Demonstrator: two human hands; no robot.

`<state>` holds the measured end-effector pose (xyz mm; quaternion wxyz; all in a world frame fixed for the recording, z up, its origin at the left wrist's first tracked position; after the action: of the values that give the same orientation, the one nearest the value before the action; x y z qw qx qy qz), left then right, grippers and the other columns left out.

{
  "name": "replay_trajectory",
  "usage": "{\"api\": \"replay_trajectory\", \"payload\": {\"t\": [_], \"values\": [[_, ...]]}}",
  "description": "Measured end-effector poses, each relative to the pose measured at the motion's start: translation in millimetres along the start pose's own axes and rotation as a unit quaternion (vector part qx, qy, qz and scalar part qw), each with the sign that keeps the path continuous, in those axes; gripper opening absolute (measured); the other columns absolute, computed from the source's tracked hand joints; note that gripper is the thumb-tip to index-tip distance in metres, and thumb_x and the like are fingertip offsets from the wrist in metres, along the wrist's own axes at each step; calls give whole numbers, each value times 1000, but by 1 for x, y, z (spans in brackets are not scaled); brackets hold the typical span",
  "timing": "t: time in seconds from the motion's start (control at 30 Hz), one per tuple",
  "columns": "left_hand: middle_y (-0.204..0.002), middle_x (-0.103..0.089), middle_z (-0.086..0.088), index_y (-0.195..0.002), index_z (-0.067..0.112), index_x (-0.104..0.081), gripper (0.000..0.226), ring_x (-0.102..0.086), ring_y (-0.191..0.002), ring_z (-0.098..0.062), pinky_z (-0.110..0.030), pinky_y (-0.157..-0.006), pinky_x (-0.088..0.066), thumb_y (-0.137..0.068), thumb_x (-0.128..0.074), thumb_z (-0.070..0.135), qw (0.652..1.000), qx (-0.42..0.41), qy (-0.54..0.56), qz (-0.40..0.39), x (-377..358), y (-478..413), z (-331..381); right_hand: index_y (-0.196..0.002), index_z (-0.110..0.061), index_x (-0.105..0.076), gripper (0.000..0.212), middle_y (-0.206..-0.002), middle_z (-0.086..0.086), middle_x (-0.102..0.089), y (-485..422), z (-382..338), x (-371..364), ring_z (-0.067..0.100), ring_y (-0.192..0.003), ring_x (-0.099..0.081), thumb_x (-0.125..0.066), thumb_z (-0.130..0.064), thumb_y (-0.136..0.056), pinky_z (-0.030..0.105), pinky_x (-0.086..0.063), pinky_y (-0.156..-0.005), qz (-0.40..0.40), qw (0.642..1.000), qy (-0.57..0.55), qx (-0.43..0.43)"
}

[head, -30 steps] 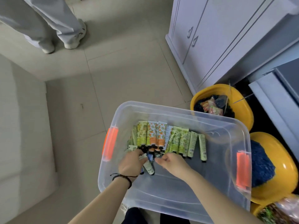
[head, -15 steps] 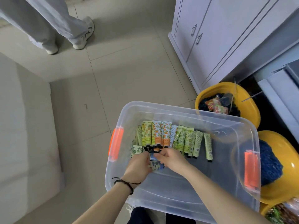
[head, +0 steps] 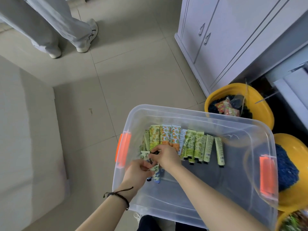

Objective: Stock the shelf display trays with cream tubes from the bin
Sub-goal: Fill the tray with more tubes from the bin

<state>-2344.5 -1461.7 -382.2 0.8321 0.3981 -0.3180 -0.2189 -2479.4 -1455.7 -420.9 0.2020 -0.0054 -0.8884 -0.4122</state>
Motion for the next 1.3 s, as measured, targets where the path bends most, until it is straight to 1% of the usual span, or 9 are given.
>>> {"api": "replay_trajectory", "payload": {"t": [0.13, 0.27, 0.4, 0.6, 0.67, 0.8, 0.93, 1.13, 1.3], "values": [[-65, -56, 2, -81, 11, -58, 14, -53, -58, -9, -20, -61, -45, -79, -71, 5, 1000, 17, -1, 8, -2, 5, -12, -100, -23, -72, 19, -62, -5, -68, 2, -2, -7, 9, -58, -64, -69, -33, -84, 33, -57, -68, 4, 1000, -18, 1], [-71, -56, 0, -75, 16, -57, 17, -52, -66, -15, -26, -66, -45, -78, -71, 8, 1000, 26, -6, 9, -2, 6, -18, -95, -17, -75, 17, -74, -1, -70, 5, -4, -8, 15, -66, -64, -72, -27, -83, 34, -57, -70, 14, 999, -49, 3], [-71, -55, 1, -75, 17, -56, 19, -50, -64, -12, -18, -57, -39, -78, -71, 7, 1000, 11, -8, 3, -1, 7, -15, -96, -8, -73, 15, -64, 4, -65, 20, 4, 3, 12, -41, -54, -71, -16, -84, 23, -46, -42, 18, 992, -123, -8], [-87, -60, 3, -92, 18, -61, 17, -56, -78, -11, -14, -65, -43, -82, -70, 8, 999, -11, -1, -53, -8, 12, 6, -82, -21, -65, 11, -87, -12, -64, 47, 9, 50, 10, -76, -62, -68, -11, -85, 31, -55, -76, 20, 985, -171, 20], [-87, -61, 7, -87, 20, -62, 15, -56, -78, -8, -14, -69, -45, -82, -70, 8, 998, -23, 5, -66, -9, 14, 18, -84, -21, -65, 9, -96, -13, -65, 53, 10, 67, 5, -82, -61, -66, -12, -86, 30, -54, -82, 8, 988, -154, 32], [-69, -53, 5, -79, 20, -63, 12, -50, -68, -13, -24, -68, -42, -83, -70, 11, 996, -56, 15, -74, -11, 18, 46, -88, -17, -65, 2, -92, -2, -69, 66, 15, 108, 15, -83, -63, -64, -15, -87, 31, -50, -79, 35, 992, -111, 40], [-70, -52, -1, -85, 20, -68, 6, -47, -69, -17, -28, -68, -40, -82, -72, 18, 991, -109, 2, -80, -6, 29, 86, -84, -21, -60, 8, -83, -5, -64, 85, 0, 141, 23, -78, -62, -63, -14, -86, 38, -51, -78, 49, 995, -72, 55], [-74, -59, 5, -85, 27, -66, 7, -54, -68, -11, -30, -74, -48, -82, -72, 23, 977, -194, -28, -80, 17, 67, 169, -86, -35, -63, 18, -81, -14, -60, 132, -64, 203, 7, -68, -56, -62, -17, -86, 31, -48, -69, 79, 991, -15, 112], [-70, -63, 6, -72, 45, -68, 11, -57, -66, -16, -40, -80, -52, -61, -70, 47, 966, -255, -16, -30, 60, 104, 242, -98, -21, -75, 19, -77, -14, -66, 179, -141, 254, 3, -69, -60, -65, -15, -83, 22, -50, -66, 131, 979, 18, 157]]}}
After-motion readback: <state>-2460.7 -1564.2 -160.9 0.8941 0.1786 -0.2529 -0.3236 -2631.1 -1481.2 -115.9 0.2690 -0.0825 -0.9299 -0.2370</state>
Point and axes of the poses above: each hand's wrist, its own y-axis away from the middle knuckle, its own x-axis out of the back of the hand, z = x × y, the point moved 10 cm from there along -y, towards the middle knuckle
